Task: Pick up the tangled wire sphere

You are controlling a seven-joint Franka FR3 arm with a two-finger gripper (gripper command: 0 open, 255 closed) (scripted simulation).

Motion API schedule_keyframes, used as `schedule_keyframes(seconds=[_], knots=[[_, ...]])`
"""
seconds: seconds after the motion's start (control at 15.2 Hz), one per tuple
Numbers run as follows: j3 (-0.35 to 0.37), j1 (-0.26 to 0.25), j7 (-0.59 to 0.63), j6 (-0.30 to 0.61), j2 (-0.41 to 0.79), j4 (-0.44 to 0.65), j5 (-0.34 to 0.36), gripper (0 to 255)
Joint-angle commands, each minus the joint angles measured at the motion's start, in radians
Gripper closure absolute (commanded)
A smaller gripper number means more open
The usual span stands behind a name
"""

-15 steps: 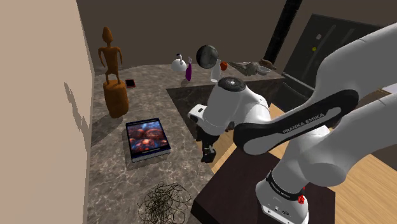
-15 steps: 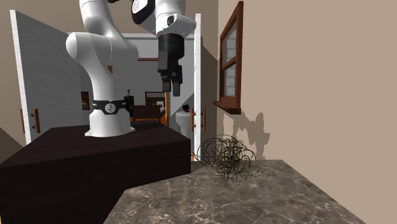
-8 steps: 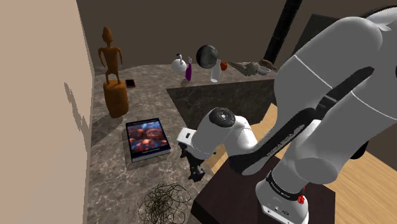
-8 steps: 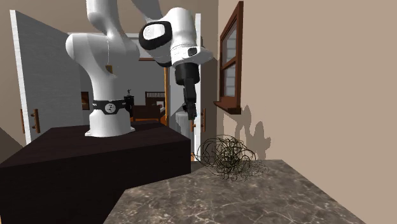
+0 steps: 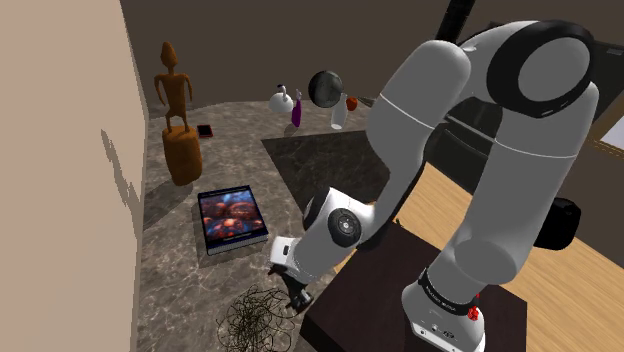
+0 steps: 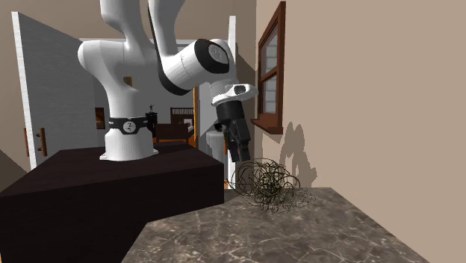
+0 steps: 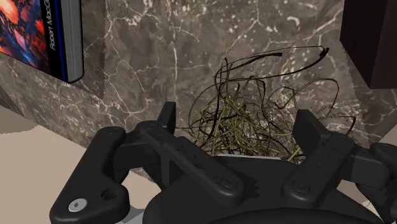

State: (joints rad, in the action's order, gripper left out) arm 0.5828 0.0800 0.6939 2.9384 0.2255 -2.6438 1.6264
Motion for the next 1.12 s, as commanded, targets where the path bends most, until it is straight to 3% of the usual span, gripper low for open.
schedule_keyframes(seconds=[0.0, 0.2, 0.33, 0.4, 0.99, 1.06], knots=[[-0.01, -0.01, 0.089, -0.024, 0.052, 0.027, 0.105, 0], [-0.017, -0.017, 0.183, -0.063, 0.128, 0.062, 0.218, 0], [-0.016, -0.016, 0.183, -0.064, 0.129, 0.062, 0.218, 0], [-0.015, -0.016, 0.186, -0.064, 0.128, 0.061, 0.22, 255], [-0.016, -0.016, 0.183, -0.064, 0.129, 0.062, 0.218, 255], [-0.015, -0.015, 0.159, -0.052, 0.107, 0.053, 0.189, 255]])
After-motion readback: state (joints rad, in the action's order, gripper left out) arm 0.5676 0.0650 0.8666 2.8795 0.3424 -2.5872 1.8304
